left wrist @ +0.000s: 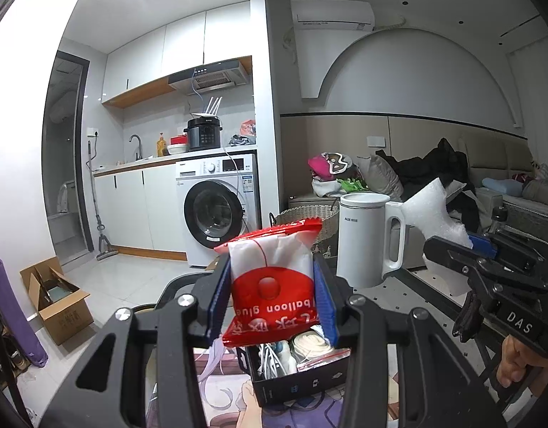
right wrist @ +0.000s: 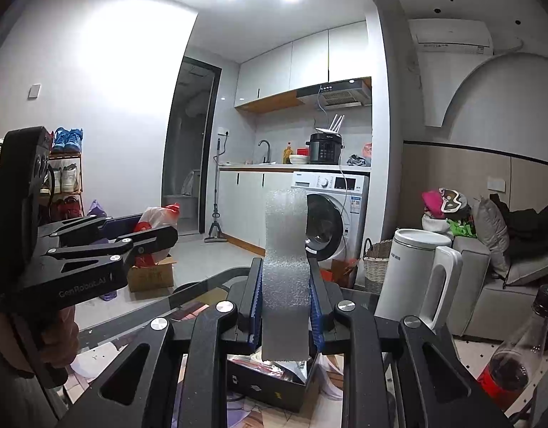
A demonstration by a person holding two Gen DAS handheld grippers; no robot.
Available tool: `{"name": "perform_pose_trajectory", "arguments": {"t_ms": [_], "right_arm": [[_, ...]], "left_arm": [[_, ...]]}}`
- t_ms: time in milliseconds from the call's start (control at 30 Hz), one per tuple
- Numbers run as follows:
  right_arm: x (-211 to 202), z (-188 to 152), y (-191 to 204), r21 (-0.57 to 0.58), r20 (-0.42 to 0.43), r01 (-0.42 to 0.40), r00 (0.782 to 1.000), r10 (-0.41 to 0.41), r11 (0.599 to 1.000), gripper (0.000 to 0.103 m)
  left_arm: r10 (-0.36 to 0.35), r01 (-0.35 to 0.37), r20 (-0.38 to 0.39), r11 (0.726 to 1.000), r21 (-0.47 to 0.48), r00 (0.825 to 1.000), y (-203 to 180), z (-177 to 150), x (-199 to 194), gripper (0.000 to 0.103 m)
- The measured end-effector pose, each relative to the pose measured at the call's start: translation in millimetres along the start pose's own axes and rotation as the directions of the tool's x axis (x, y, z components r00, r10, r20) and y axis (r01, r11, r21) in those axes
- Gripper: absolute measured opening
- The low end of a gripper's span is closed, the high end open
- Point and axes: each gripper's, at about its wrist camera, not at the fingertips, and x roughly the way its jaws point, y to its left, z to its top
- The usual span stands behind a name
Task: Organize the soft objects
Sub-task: 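Lift the red packet and the foam strip with both tools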
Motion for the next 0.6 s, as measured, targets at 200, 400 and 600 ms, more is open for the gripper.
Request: {"name": "perform_pose_trajectory", "arguments": {"t_ms": [200,400,600], "right_arm": [[10,0,2,-0.014,-0.010,-0.013,1.000,0.013,1.000,0.022],[27,7,2,-0.005,0.001,-0.018,1.000,0.018,1.000,0.022],[61,18,-6,0.038,-0.008,-0.003,1.000,0.004,0.999,0.022]], "left_arm": [[-0.007,0.006,-0.007,1.000,-0.016,1.000,3,2,8,0.042],[-0.027,0.026,-0.011,0.999,-0.043,1.000,8,10,21,0.042],[-0.016,0.013,-0.040,0.996,-0.085,0.999,14,17,52,0.042]]}}
